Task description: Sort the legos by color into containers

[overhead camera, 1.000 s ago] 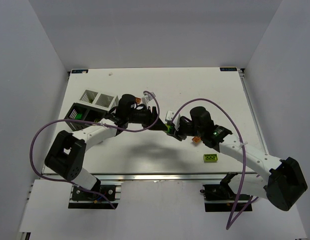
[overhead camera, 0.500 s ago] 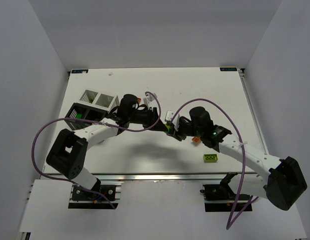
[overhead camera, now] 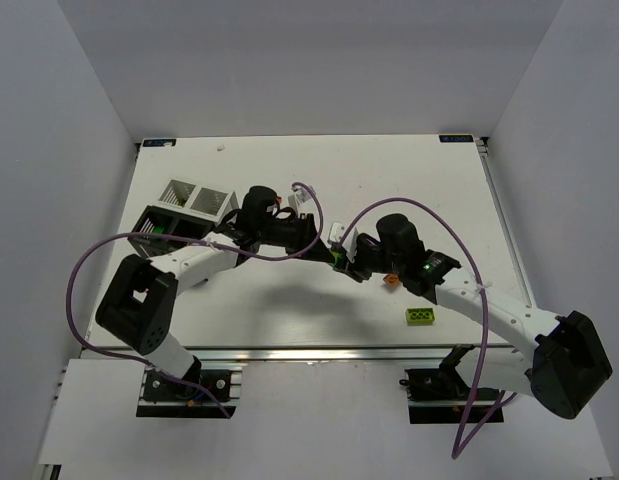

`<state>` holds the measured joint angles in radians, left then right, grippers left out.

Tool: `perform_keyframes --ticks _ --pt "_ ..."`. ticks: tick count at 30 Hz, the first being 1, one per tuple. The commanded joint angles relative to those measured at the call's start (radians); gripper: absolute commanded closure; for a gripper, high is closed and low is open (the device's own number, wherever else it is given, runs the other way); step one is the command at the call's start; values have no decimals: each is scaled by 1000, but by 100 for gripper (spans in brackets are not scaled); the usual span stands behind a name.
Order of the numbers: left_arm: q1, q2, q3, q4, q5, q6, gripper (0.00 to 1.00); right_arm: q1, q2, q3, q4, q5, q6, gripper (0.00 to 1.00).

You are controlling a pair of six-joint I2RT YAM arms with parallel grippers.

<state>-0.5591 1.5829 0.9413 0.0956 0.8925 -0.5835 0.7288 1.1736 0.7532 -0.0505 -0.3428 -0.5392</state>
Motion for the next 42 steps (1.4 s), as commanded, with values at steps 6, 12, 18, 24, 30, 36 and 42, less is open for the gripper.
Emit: perform_keyframes --ticks 6,12,18,24,30,36,42 --pt "1 -70 59 -63 16 89 100 6 0 5 40 -12 -4 100" --pt "31 -96 63 -82 -16 108 100 8 -17 9 34 -19 1 100" --pt "74 -124 63 -80 -30 113 100 7 -38 12 31 -31 7 100" --pt "139 -141 60 -69 -40 102 100 6 -55 15 23 -39 12 100" --pt "174 -162 56 -62 -56 93 100 7 -55 17 18 -39 12 100" --pt "186 -199 54 -74 -109 103 100 8 -49 18 18 -39 12 100" --pt "197 -218 59 -89 -161 116 100 8 -38 18 20 -32 10 100"
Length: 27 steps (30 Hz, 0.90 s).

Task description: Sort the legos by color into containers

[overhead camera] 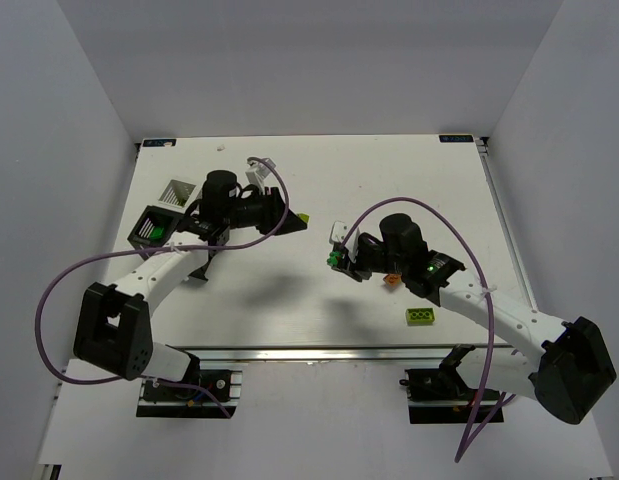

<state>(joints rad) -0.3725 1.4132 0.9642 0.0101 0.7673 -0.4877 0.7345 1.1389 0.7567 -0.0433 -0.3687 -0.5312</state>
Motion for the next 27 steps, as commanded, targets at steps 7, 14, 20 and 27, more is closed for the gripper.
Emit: perform_keyframes --ticks 7,14,20,27 --pt "20 -79 36 -47 -111 43 100 2 2 15 11 -3 2 100" --pt "26 -105 33 -53 -149 52 100 2 9 15 11 -3 2 100" --pt "33 -123 30 -48 -169 52 100 2 15 16 10 -1 0 100" --pt "43 -196 22 -65 -290 89 100 20 41 23 11 13 -1 100"
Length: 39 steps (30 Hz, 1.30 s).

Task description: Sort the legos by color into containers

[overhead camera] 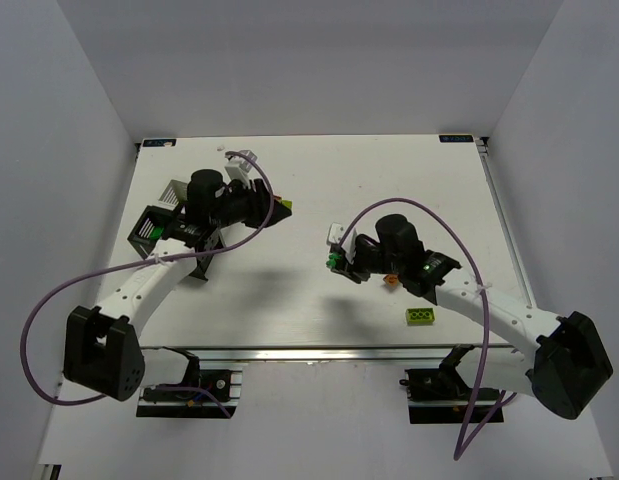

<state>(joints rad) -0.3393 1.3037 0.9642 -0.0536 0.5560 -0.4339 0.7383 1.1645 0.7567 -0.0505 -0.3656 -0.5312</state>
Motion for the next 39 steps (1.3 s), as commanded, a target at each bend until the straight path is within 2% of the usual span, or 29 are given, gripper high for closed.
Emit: perform_keyframes --ticks 1,6,11,18,24,28,33,39 --pt "10 -99 18 4 -94 37 100 32 20 24 20 14 -4 100" --pt "13 -184 -13 18 -194 61 100 102 52 41 24 80 -38 100" --pt "14 -268 -31 17 -349 70 100 183 128 88 5 128 -150 100" --pt "20 -415 -76 46 -534 80 100 283 322 340 -90 125 -343 100" --pt "23 -570 -131 118 -657 116 100 351 515 544 -86 114 -507 100" --pt "26 -658 -154 144 -717 142 100 368 674 729 -138 129 -501 100" --pt "39 -765 -185 178 -780 153 100 377 773 891 -111 139 -506 100" --pt "48 -883 -216 213 -797 135 100 377 900 1074 -40 90 -382 100"
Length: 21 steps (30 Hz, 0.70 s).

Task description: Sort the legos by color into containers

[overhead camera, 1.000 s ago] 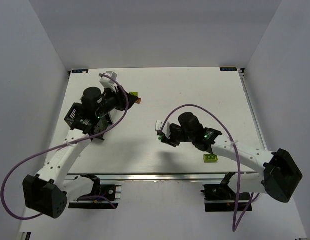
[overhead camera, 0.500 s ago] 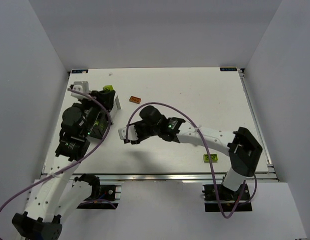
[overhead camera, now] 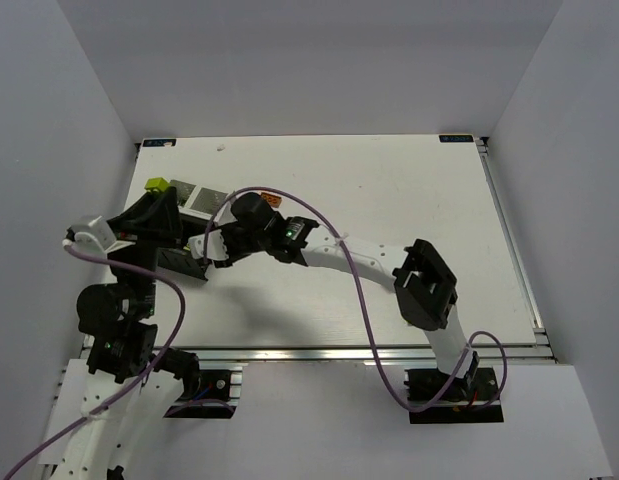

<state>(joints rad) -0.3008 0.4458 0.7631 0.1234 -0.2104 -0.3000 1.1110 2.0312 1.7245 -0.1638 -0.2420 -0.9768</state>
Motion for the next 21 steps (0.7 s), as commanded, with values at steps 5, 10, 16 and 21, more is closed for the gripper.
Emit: perform_keyframes --ticks 5,10,16,21 --pt "12 -68 -24 42 -18 -4 100 4 153 273 133 -19 237 100" --pt "12 -91 -24 48 8 -8 100 1 259 380 262 3 306 100" --pt "14 -104 -19 42 35 -11 100 -20 354 461 407 4 417 100" --pt "17 -108 -21 39 45 -11 100 -22 435 498 595 36 497 100"
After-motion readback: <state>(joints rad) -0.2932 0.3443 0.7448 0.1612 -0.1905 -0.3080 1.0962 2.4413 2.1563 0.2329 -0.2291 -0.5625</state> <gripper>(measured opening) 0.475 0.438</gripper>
